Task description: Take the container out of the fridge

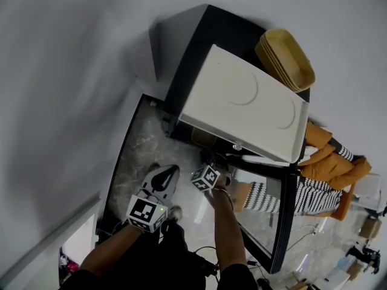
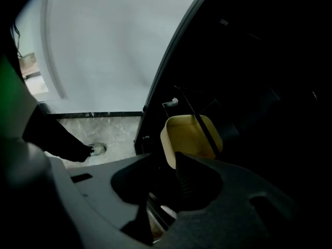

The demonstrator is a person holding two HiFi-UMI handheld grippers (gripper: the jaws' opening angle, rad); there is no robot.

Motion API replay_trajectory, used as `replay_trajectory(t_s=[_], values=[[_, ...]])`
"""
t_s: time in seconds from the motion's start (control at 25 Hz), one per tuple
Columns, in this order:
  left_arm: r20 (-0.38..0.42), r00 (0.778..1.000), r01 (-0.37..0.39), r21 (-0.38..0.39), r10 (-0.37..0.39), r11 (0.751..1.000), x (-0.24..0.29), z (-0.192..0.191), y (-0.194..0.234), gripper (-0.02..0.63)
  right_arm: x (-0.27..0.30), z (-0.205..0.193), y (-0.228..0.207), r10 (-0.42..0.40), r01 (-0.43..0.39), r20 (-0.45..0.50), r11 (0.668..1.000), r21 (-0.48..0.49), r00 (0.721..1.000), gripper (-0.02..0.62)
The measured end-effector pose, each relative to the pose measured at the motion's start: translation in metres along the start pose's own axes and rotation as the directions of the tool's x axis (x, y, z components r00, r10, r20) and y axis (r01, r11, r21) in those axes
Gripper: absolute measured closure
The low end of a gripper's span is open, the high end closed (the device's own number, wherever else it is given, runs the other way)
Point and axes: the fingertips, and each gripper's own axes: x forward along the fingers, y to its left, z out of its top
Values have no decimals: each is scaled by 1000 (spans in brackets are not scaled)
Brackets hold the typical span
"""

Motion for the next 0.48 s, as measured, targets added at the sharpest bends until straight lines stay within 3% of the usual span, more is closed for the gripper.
replay_trajectory(t_s=[0.48], values=[[3,999,-35,48,35,998,15,-11,15,600,17,-1,-1,65,-70,-48,991,-118,997,489]])
